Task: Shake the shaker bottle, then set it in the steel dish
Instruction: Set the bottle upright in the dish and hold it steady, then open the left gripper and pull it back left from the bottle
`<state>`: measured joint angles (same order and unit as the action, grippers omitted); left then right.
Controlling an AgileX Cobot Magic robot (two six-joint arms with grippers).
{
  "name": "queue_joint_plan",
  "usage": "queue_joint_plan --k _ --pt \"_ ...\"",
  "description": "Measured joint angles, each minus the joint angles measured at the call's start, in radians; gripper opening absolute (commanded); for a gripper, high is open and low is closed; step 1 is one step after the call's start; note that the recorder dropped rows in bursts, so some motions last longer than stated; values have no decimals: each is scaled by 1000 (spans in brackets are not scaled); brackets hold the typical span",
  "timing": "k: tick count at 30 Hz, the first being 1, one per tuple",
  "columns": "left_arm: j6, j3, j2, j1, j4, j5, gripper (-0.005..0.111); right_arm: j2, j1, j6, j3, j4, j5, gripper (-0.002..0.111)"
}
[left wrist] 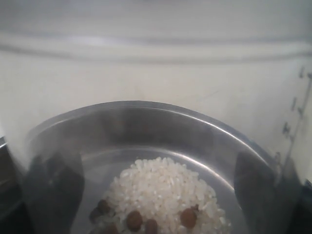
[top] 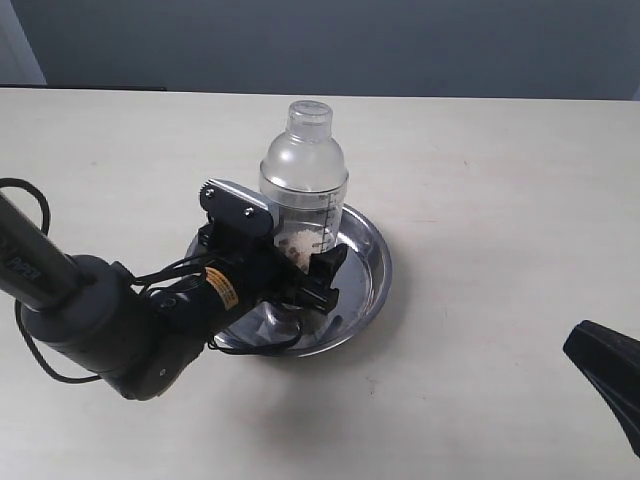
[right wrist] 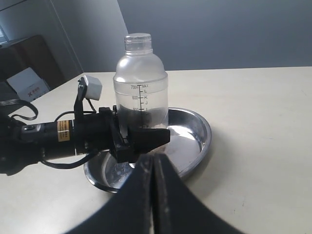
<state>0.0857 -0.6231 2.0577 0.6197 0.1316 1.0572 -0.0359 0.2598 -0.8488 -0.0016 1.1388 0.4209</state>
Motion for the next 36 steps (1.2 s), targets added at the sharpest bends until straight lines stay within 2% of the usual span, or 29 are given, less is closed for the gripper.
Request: queue_joint_plan --k 8,20,30,36 --pt "13 0 0 0 2 18 106 0 0 0 0 0 0 -1" --pt "22 3 -30 0 -20 16 105 0 0 0 0 0 0 -1" --pt "76 79 -196 0 -36 -199 105 0 0 0 0 0 0 -1" --pt "152 125 -281 0 -116 -292 105 0 0 0 0 0 0 -1"
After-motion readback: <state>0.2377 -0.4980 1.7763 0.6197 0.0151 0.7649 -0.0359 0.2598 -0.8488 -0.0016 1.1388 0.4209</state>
